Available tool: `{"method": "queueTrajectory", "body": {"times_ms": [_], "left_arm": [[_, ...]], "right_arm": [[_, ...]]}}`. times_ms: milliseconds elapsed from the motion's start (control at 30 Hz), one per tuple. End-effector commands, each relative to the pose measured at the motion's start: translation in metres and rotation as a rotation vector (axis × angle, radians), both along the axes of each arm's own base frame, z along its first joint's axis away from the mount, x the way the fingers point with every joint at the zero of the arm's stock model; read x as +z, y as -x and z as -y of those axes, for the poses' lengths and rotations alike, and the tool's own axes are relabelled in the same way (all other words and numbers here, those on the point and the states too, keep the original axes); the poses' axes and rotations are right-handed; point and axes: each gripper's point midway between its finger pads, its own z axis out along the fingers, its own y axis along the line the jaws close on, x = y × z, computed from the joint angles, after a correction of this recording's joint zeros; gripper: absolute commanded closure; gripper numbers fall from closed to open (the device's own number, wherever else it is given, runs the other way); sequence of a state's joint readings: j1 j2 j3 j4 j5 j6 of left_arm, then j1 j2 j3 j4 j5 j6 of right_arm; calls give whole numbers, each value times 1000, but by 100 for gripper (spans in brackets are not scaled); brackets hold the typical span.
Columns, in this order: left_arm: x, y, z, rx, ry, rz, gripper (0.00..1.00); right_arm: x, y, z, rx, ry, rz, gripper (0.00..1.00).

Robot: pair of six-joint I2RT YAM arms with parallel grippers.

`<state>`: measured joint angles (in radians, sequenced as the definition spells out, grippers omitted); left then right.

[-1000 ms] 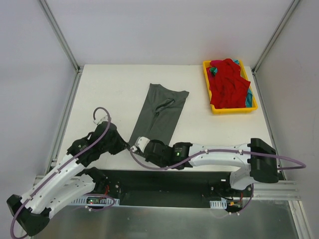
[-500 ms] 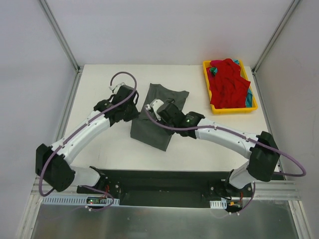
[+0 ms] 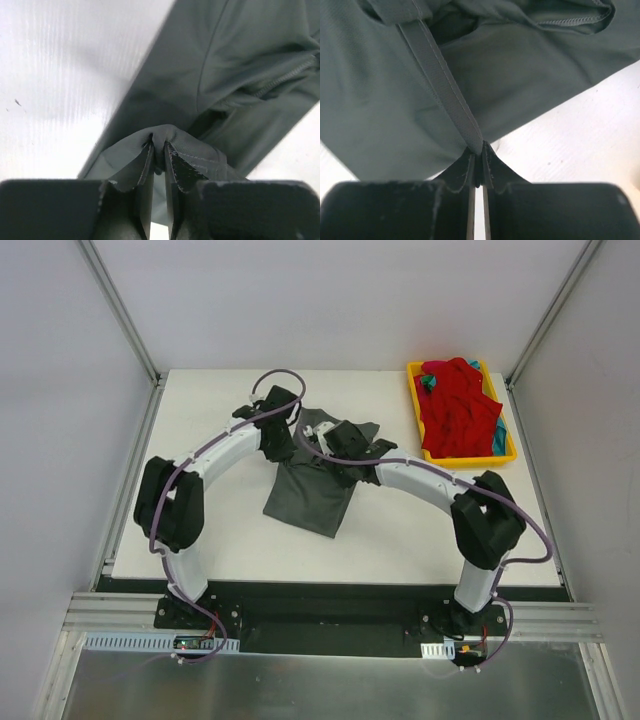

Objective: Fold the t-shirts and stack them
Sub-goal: Fold the folded rectangular tshirt in 1/3 of the way

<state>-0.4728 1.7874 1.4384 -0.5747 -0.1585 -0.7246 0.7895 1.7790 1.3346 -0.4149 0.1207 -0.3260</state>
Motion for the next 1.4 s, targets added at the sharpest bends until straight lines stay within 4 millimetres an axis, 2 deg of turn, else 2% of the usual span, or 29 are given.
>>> {"method": "queueTrajectory", "body": {"times_ms": [0, 67, 133, 167, 200, 233, 267, 300, 400, 433, 467, 500, 567, 667, 767, 900, 967, 1067, 1233, 1300, 1367], "left_arm": [[-2, -29, -9, 34, -58, 28, 79], [-9, -38, -7, 32, -70, 24, 61], [-6, -50, -6, 26, -82, 43, 28], [-1, -54, -6, 19, -82, 52, 17], [8, -55, -7, 18, -80, 68, 7], [16, -54, -9, 21, -81, 85, 1], [24, -50, -12, 25, -79, 99, 1], [32, -46, -16, 36, -77, 115, 1], [32, -16, -37, 77, -108, 109, 1], [27, -4, -44, 90, -113, 95, 1], [31, 3, -46, 101, -99, 103, 1], [18, 20, -53, 103, -105, 64, 1], [7, 44, -60, 112, -86, 23, 1], [-10, 75, -71, 148, -58, -28, 1], [-14, 91, -81, 172, -41, -45, 1], [-24, 111, -90, 206, -32, -65, 1], [-31, 119, -96, 221, -40, -79, 1], [-38, 127, -100, 234, -44, -99, 1], [-42, 130, -99, 222, -44, -117, 1], [-42, 130, -98, 221, -40, -117, 1], [-41, 130, -97, 215, -37, -116, 1]], "right_arm": [[-3, -41, -9, -52, -57, 51, 92], [-11, -59, -4, -110, -53, 50, 82], [-8, -78, 3, -166, -41, 84, 79], [-5, -84, 8, -199, -28, 108, 61], [0, -87, 10, -210, -26, 123, 31], [7, -87, 13, -229, -29, 137, 17], [18, -85, 15, -253, -56, 150, 4], [24, -81, 17, -267, -76, 151, 4], [42, -61, 18, -272, -177, 148, 4], [44, -51, 12, -240, -229, 124, 4], [42, -40, 6, -204, -275, 88, 4], [44, -29, -3, -165, -320, 53, 4], [38, 3, -29, -32, -410, -77, 4], [30, 32, -57, 69, -487, -209, 4], [13, 36, -72, 65, -468, -258, 4], [-11, 23, -81, 16, -428, -276, 4], [-16, 14, -86, 6, -411, -266, 4], [-14, -20, -85, -52, -372, -164, 4], [-6, -107, -49, -311, -285, 43, 4], [-1, -123, -36, -377, -286, 31, 4], [11, -129, -32, -382, -301, 42, 4]]}}
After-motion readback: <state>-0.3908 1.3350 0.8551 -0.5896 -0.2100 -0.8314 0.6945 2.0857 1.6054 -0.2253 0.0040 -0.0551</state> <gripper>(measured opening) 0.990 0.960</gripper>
